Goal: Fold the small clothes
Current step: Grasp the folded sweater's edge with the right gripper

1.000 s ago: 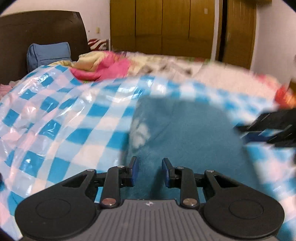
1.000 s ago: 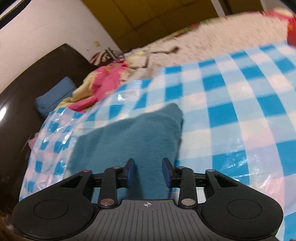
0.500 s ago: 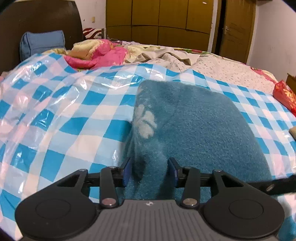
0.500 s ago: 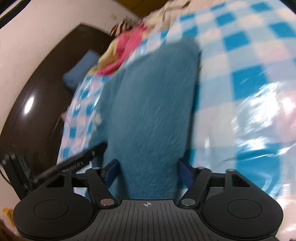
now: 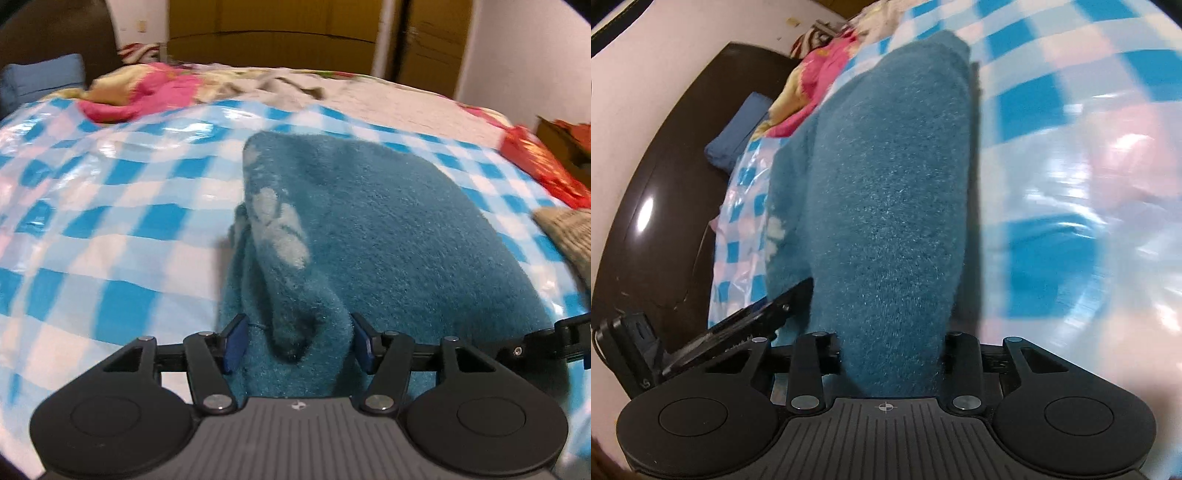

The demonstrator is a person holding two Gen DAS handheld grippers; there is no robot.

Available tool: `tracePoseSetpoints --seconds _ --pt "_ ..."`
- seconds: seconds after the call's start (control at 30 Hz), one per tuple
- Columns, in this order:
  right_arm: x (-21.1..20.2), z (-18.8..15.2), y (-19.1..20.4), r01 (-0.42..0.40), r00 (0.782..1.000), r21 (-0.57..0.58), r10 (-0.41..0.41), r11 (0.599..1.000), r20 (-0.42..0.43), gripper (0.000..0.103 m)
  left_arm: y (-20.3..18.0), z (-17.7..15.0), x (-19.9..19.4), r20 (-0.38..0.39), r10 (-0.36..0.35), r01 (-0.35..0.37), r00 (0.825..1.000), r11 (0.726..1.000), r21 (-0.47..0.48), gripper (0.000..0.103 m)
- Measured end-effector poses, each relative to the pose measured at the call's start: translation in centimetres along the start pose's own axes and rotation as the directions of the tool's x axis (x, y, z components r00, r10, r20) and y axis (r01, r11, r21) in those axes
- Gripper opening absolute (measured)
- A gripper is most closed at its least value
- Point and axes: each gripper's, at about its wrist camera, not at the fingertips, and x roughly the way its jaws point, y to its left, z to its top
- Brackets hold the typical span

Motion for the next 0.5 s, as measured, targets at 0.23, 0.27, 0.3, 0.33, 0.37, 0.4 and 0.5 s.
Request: tracePoseSetpoints --seconds 0.23,0.27,0.3,0.33,0.37,0.4,0.5 --pt "-5.9 -2.4 -3.9 0.054 0.995 0.085 -0.060 0.995 0.078 0.036 -6.5 -0.4 0.4 -0.003 -0.062 0.062 0.998 0.991 0.116 0.070" --pt "-6.3 -2.4 -4.3 0.048 0.995 0.097 -0.055 0.994 0.080 0.036 -6.7 -0.3 0.2 -0.003 -0.069 0.069 0.998 0.991 0.112 0.070" --pt "-6.7 -2.3 -4.4 0.044 0.995 0.101 -0.052 0.994 0.081 0.039 -7.0 -0.2 -0.1 0.003 -0.073 0.072 0.997 0.991 0.113 0.070" --pt "-7.3 -2.4 -4.4 0.045 0.995 0.093 -0.053 0.995 0.089 0.042 -7.2 -0.2 -0.7 0.014 -0.073 0.071 0.997 0.990 0.121 0.069" --pt "-7.9 -2.4 -4.2 0.053 0.993 0.075 -0.061 0.996 0.104 0.043 -7.4 -0.1 -1.3 0.028 -0.067 0.063 0.997 0.989 0.135 0.069" --pt "-8.6 -2.5 -3.8 0.070 0.990 0.045 -0.075 0.997 0.121 0.044 -7.6 0.1 -2.0 0.043 -0.057 0.050 0.997 0.987 0.151 0.068" --pt "-10.5 -3.0 -2.9 0.122 0.981 -0.045 -0.113 0.992 0.159 0.047 -7.9 1.3 -3.7 0.094 -0.023 0.005 0.995 0.983 0.186 0.068"
